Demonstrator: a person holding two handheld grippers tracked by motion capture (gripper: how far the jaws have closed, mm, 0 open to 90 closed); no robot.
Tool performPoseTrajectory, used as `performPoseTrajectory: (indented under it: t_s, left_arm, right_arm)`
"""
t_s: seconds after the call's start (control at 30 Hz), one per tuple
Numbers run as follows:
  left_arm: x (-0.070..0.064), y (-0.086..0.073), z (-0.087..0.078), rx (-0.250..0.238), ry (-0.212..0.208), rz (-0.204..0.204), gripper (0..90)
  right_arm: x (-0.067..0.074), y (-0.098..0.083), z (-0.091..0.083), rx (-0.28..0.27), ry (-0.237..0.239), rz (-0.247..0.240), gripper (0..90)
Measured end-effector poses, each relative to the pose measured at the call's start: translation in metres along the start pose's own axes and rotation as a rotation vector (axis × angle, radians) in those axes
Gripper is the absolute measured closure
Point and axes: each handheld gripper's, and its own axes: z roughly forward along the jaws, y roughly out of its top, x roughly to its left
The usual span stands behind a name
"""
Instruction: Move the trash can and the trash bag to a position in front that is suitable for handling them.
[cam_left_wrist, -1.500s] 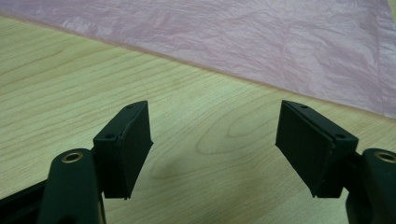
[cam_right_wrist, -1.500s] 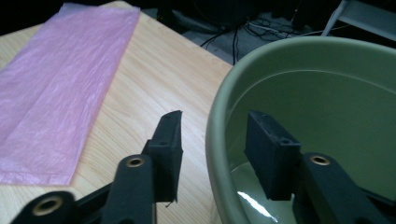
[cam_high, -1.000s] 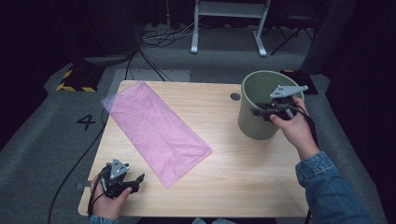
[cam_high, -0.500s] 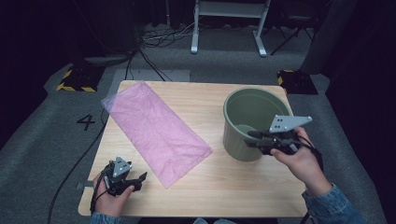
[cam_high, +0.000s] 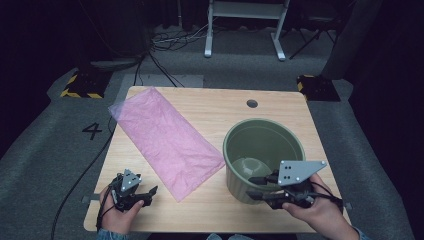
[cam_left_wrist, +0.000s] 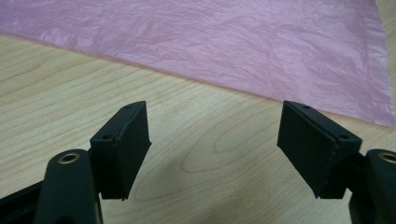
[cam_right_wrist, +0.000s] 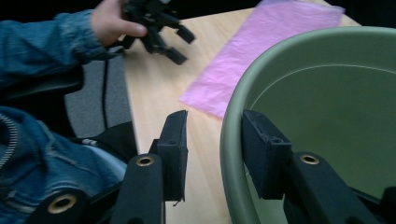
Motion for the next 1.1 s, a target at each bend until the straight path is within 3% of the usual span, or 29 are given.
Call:
performPoseTrajectory:
  t_s: [0.23, 0.3, 0.43, 0.47, 0.5, 0.53, 0.57, 0.63, 0.67, 0.7, 0.73, 0.8, 0.83, 0.87, 1.0, 1.1]
  left_arm:
    - [0.000, 0.000, 0.000, -0.002, 0.000, -0.007, 25.1]
    - [0.000, 0.001, 0.001, -0.002, -0.001, -0.005, 25.1]
    - [0.001, 0.002, 0.002, -0.004, -0.002, -0.009, 24.9]
    - [0.002, 0.003, 0.002, -0.007, 0.003, -0.009, 24.8]
    - [0.002, 0.003, 0.002, -0.007, 0.003, -0.009, 24.6]
    - [0.003, 0.004, 0.003, -0.018, 0.004, -0.010, 24.3]
    - [0.003, 0.004, 0.003, -0.018, 0.004, -0.010, 23.8]
    - [0.006, 0.006, 0.004, -0.019, 0.008, -0.012, 23.4]
    - [0.009, 0.007, 0.005, -0.014, 0.013, -0.018, 22.7]
    - [0.009, 0.007, 0.005, -0.014, 0.013, -0.018, 22.3]
    - [0.011, 0.008, 0.007, -0.010, 0.018, -0.017, 22.2]
    - [0.011, 0.009, 0.007, -0.010, 0.018, -0.027, 22.2]
    - [0.012, 0.009, 0.008, -0.010, 0.017, -0.030, 22.2]
    - [0.014, 0.011, 0.010, -0.003, 0.021, -0.034, 22.1]
    - [0.016, 0.015, 0.014, 0.004, 0.022, -0.037, 22.0]
    - [0.019, 0.017, 0.018, 0.012, 0.021, -0.036, 22.0]
  right_arm:
    - [0.025, 0.003, 0.003, -0.009, 0.046, -0.028, 56.4]
    - [0.033, 0.004, 0.004, -0.016, 0.079, -0.030, 54.4]
    - [0.030, 0.007, -0.002, -0.042, 0.063, -0.020, 51.0]
    - [0.023, 0.008, -0.008, -0.059, 0.030, -0.002, 47.6]
    - [0.023, 0.008, -0.008, -0.059, 0.030, -0.002, 47.6]
    - [0.016, 0.009, -0.015, -0.077, -0.017, 0.015, 45.2]
    - [0.016, 0.009, -0.015, -0.077, -0.017, 0.015, 45.2]
    - [0.008, 0.009, -0.022, -0.085, -0.063, 0.030, 43.4]
    - [-0.002, 0.008, -0.030, -0.090, -0.107, 0.048, 42.8]
    - [-0.002, 0.008, -0.030, -0.090, -0.107, 0.048, 42.8]
    - [-0.012, 0.005, -0.038, -0.096, -0.160, 0.070, 41.0]
    - [-0.017, 0.004, -0.042, -0.100, -0.183, 0.083, 40.4]
    - [-0.022, 0.001, -0.046, -0.105, -0.208, 0.100, 39.5]
    - [-0.029, -0.004, -0.054, -0.111, -0.265, 0.122, 38.5]
    - [-0.036, -0.016, -0.067, -0.124, -0.306, 0.159, 38.5]
    - [-0.047, -0.032, -0.084, -0.133, -0.382, 0.213, 37.5]
